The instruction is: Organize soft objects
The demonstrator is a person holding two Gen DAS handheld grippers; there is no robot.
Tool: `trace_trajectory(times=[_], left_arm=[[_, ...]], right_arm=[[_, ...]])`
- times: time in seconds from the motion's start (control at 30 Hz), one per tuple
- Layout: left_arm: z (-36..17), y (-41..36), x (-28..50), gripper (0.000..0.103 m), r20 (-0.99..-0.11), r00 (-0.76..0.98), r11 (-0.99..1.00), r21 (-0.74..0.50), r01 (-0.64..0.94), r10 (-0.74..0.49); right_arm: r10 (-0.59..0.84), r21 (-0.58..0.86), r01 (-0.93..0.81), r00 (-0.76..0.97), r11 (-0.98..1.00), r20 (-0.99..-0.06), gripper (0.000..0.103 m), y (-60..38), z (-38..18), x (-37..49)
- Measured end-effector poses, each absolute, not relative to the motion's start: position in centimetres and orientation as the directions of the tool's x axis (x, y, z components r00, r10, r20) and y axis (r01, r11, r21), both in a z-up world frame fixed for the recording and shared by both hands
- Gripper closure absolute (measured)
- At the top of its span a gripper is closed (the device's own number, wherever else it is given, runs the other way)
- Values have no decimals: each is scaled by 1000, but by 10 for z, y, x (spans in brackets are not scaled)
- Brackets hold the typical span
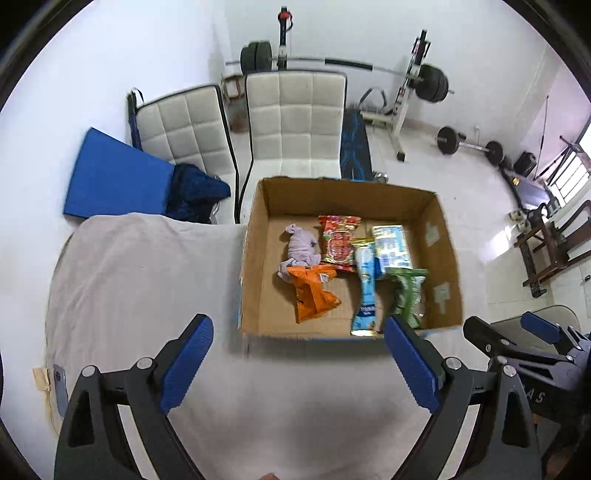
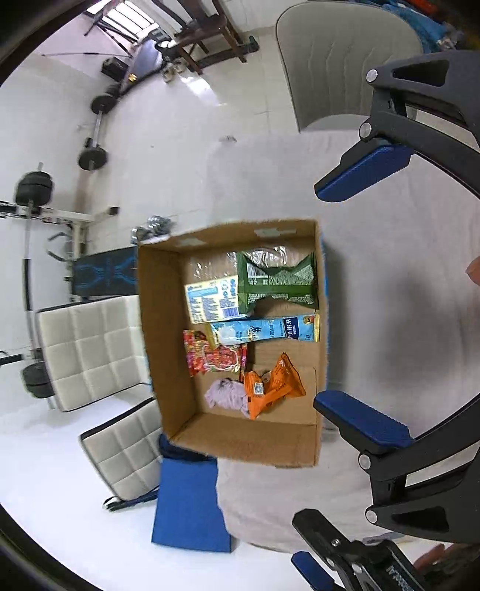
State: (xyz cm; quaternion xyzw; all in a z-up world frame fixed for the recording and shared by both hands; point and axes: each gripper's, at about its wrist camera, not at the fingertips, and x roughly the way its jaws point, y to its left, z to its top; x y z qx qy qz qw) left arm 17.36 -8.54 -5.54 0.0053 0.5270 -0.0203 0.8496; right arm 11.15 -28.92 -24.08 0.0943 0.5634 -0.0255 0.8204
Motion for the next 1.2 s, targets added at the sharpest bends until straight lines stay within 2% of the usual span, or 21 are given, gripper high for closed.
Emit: trace_trajectory(times=[0.3,0.57,0.7,0.77,1.2], left_arm=[[13,-98,94,8,-837,547,998,12,62,-24],[49,-94,51,8,-811,584,999,-13,49,-39],[58,-97,35,8,-802,597,998,9,56,-26],[60,-97,29,0,-799,601,998,29,55,-10],[66,-96,5,0,-789,615,998,45,34,14]], right_arm=[[78,161,131,488,978,-869,0,-301,-161,20],[70,161,119,549,980,-833,0,-305,-106,-51],[80,166,109,548,980,-833,0,-305,-89,-76],[81,166,104,557,981,-826,0,-304,-80,-88],[4,85,103,614,991,-789,0,-293,-43,-121]])
